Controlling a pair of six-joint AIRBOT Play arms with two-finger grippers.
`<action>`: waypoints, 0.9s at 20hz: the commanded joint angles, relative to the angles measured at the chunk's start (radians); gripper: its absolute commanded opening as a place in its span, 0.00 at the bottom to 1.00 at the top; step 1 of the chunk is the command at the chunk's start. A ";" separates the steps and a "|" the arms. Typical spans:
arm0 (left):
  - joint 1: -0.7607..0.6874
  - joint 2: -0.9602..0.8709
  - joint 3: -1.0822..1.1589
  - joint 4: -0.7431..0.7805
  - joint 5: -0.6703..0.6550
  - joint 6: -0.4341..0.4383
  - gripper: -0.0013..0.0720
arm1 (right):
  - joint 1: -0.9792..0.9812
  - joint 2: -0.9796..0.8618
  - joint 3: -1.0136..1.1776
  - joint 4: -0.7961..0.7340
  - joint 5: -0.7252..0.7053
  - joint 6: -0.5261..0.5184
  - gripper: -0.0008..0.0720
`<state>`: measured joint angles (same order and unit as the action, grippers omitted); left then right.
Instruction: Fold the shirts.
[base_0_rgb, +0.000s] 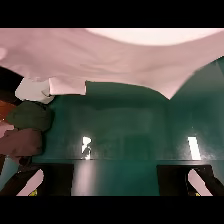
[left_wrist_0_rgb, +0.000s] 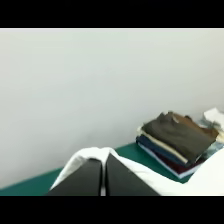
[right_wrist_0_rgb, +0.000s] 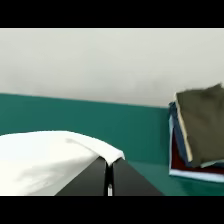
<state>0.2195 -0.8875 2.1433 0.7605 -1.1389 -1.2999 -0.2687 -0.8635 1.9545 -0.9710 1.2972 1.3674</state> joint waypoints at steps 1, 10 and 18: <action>0.000 0.048 0.104 -0.107 0.051 -0.005 0.05 | -0.113 0.014 0.174 0.001 0.042 0.005 0.03; 0.000 -0.002 -0.390 -0.054 -0.060 -0.003 0.05 | -0.135 -0.100 -0.092 0.000 0.227 0.005 0.03; -0.131 -0.434 -0.684 0.024 -0.093 0.051 0.05 | 0.133 -0.536 -0.285 -0.157 0.243 0.032 0.03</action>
<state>0.1513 -1.1667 1.5204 0.7368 -1.2438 -1.2774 -0.2089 -1.2583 1.7271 -1.0840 1.5581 1.3933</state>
